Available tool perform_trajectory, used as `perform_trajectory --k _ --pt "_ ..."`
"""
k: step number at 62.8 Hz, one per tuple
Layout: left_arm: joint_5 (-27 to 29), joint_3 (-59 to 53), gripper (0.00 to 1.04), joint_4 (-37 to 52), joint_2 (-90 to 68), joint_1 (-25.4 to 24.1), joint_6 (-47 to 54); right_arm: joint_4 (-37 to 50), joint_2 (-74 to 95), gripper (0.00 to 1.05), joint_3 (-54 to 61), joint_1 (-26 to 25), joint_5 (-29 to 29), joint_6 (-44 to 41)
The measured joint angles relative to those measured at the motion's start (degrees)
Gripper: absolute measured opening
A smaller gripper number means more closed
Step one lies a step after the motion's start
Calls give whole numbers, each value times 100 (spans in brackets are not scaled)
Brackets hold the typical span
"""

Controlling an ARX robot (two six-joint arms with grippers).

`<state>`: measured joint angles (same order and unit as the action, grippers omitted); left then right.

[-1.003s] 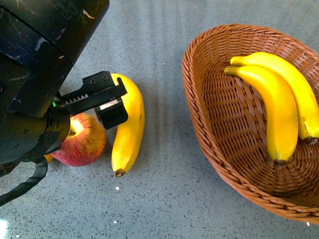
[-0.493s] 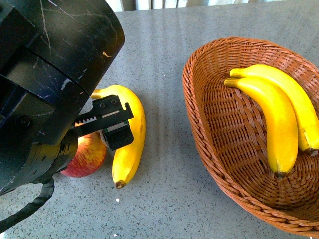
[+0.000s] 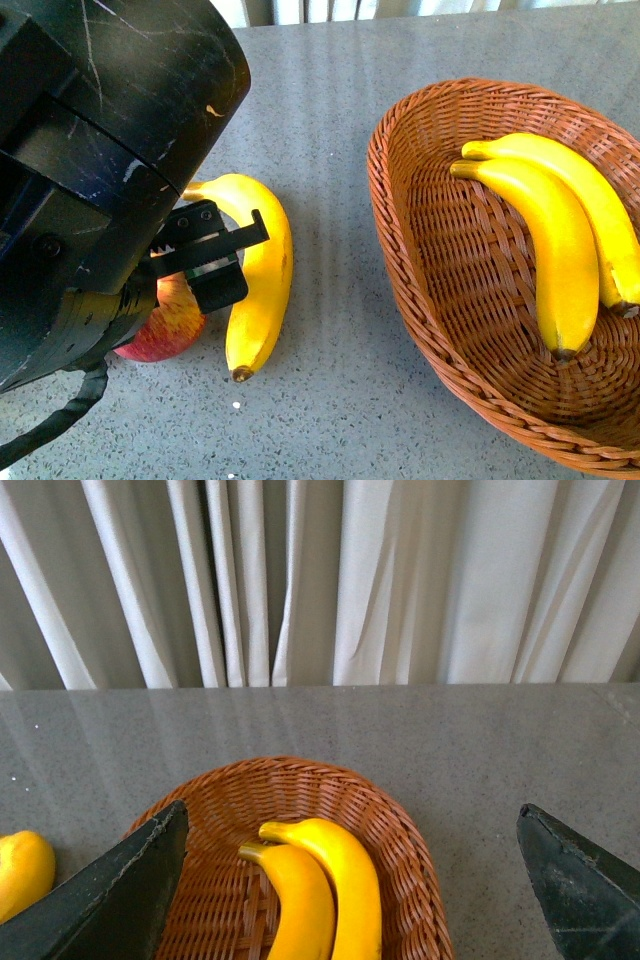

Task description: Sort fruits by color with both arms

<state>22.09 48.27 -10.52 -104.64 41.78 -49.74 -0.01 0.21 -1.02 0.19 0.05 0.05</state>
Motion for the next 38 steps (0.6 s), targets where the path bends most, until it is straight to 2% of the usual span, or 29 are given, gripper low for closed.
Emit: perform_trajectory --k 9,20,29,38 --pt "-144 -24 67 4 254 -111 -76 0 2 96 0 0 0 0" --pt "-264 -162 67 203 896 -483 -459 0 2 96 0 0 0 0" --pt "-225 -210 67 326 1427 -1062 -868 0 2 96 0 0 0 0" --pt "208 -404 67 472 1681 -1860 -1025 0 2 96 0 0 0 0"
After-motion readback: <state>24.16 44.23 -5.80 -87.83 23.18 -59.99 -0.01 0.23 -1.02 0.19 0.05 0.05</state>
